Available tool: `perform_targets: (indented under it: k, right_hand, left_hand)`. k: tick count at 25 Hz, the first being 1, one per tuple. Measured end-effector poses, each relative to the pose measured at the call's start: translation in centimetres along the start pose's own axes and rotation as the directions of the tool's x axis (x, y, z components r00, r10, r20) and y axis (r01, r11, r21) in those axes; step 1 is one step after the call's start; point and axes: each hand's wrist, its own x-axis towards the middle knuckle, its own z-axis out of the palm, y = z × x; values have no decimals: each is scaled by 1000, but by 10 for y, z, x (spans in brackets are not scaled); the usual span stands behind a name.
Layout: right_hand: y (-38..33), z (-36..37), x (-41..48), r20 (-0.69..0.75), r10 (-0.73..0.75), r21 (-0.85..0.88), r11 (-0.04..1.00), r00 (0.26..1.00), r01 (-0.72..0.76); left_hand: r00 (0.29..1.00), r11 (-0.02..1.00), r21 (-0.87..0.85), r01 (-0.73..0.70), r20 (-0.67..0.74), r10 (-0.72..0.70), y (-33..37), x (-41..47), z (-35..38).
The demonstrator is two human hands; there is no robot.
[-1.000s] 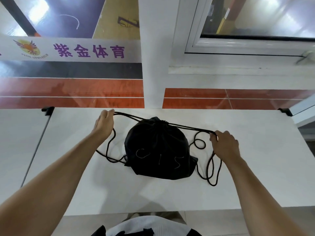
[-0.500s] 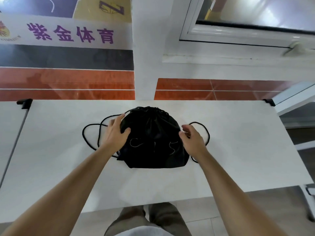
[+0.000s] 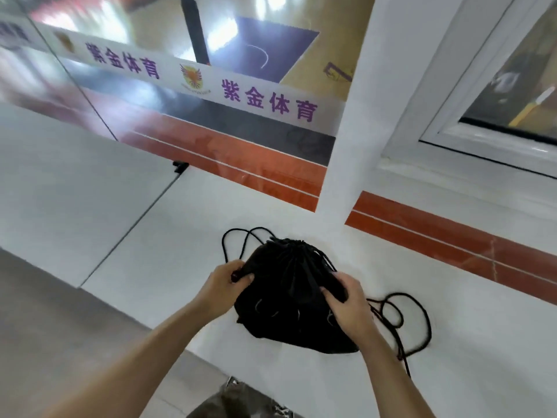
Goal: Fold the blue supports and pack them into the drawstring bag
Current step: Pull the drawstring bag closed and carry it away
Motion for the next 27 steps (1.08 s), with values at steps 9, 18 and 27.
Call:
perform_targets:
  k: [9, 18, 27]
  right_hand:
    - [-131, 28, 5, 121, -138, 234, 966, 983, 107]
    - [-343, 193, -42, 261, -413, 254, 901, 873, 351]
    - [-502, 423, -144, 311, -537, 415, 819, 784, 396]
  left_hand:
    - [958, 958, -285, -31, -283, -53, -18, -93, -105]
    - [719, 939, -295, -178, -691, -82, -129, -201, -287]
    - [377, 953, -258, -156, -908, -184, -262, -320, -476]
